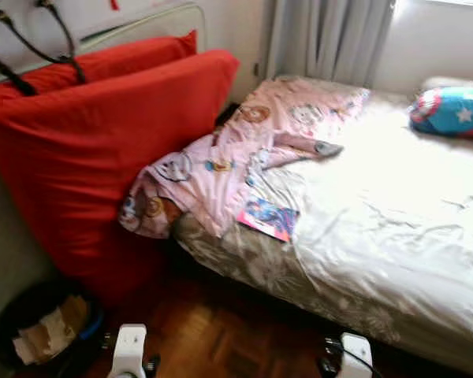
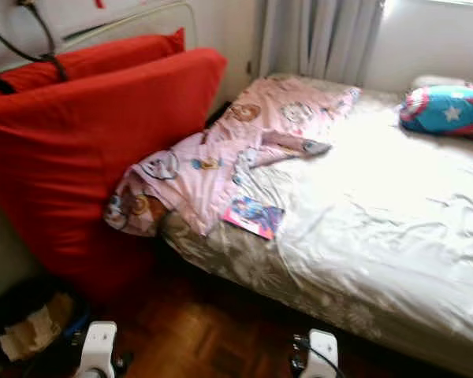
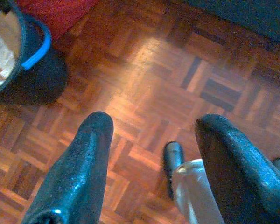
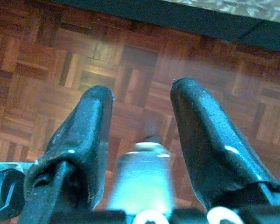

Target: Clean up the room

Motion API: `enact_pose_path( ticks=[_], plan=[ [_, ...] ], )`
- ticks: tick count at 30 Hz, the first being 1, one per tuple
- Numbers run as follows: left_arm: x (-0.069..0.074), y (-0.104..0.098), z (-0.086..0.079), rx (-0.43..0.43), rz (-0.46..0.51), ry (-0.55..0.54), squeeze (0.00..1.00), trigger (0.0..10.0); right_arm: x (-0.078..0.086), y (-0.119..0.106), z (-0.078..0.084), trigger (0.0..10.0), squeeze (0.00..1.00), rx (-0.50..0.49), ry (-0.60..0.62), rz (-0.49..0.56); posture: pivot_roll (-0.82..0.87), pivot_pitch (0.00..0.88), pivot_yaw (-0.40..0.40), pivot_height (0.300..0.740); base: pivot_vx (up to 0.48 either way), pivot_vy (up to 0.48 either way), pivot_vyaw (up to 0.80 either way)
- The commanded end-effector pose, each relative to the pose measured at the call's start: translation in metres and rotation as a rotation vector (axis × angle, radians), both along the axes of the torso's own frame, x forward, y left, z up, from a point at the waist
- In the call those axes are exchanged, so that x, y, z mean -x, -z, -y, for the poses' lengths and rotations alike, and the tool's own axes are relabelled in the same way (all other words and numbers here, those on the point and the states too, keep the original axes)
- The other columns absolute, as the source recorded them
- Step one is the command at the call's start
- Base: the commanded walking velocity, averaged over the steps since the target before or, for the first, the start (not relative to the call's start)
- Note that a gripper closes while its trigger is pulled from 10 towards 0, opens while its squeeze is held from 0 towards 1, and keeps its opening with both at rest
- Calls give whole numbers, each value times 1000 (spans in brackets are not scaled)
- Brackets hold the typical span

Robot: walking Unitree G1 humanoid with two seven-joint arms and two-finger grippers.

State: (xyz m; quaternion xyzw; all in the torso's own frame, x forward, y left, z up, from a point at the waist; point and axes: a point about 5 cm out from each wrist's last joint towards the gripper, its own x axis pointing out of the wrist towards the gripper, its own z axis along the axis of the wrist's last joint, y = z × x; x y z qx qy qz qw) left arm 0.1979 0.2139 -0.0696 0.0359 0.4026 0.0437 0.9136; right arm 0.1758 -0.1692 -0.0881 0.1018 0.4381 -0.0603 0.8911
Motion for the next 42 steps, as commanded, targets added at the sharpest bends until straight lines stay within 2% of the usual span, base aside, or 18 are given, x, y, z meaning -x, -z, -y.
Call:
enact_pose_path(
  ticks=[1,3,9,16,28,42],
  plan=[
    [3,3,8,6,-17,21,0,10000,0,0,1,10000,0,17,2,-13,54,14,-6,740,0,-334,0],
    [4,4,10,11,-19,22,0,10000,-7,-2,-6,10000,0,16,-5,-4,51,9,-9,740,0,-336,0],
    [7,6,10,16,-25,24,0,10000,-9,-3,-7,10000,0,18,-13,-1,38,0,-10,740,0,-334,0],
    [13,8,8,18,-41,26,0,10000,0,-1,10,10000,0,42,-8,-15,22,0,-5,740,0,-335,0],
    [14,9,7,18,-51,12,0,10000,0,0,12,10000,0,41,16,-21,23,0,-11,740,0,-335,0],
    [13,9,7,17,-53,2,0,10000,-2,-1,11,10000,0,41,15,-19,24,0,-11,740,0,-335,-547]
  ],
)
